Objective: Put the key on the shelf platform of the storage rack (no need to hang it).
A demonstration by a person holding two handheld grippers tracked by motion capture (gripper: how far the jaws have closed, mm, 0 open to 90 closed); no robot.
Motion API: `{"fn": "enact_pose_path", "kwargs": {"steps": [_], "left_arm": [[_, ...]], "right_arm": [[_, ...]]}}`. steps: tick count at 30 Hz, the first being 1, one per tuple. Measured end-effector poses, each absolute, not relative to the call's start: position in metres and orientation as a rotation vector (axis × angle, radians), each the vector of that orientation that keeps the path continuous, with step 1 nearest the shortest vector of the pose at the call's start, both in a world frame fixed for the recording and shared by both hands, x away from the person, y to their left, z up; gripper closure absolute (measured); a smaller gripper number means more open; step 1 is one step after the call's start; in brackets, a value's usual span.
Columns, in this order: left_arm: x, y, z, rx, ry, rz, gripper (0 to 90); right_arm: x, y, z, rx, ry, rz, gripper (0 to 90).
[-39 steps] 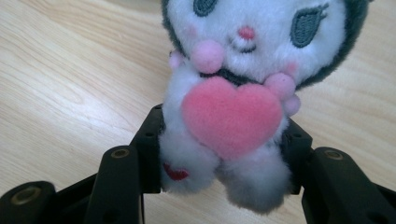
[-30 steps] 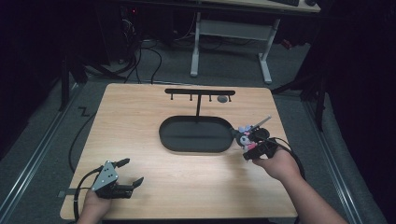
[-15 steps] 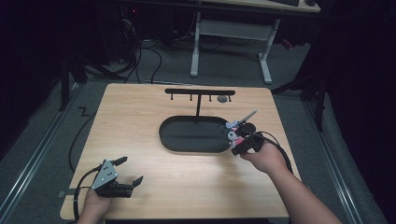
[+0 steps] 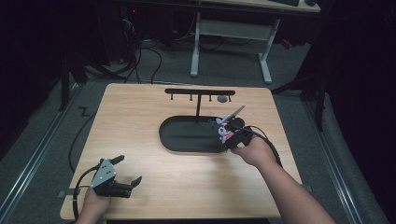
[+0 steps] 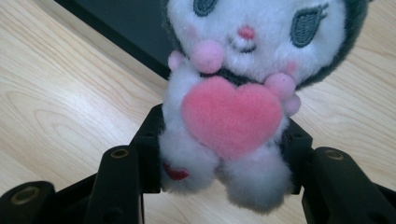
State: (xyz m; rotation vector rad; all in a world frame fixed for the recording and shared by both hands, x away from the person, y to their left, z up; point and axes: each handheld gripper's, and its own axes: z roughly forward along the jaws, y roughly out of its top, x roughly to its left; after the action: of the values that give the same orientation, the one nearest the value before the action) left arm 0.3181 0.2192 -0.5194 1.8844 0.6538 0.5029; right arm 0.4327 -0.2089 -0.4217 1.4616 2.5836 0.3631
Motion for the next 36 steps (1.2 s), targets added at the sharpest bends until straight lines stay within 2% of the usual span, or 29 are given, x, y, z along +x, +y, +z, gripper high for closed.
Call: {"fn": "enact_pose_path", "kwargs": {"steps": [20,36], "left_arm": [[0.311,0.231,-0.522,1.904,0.653,0.458,0.5],[0.315,0.226,-0.522,1.912,0.639,0.44,0.5]], "right_arm": [[0.462,-0.149,-0.437,1.363,2.674,0.367,49.0],[0.477,-0.135,-0.446,1.365,2.671,0.348,49.0]]}}
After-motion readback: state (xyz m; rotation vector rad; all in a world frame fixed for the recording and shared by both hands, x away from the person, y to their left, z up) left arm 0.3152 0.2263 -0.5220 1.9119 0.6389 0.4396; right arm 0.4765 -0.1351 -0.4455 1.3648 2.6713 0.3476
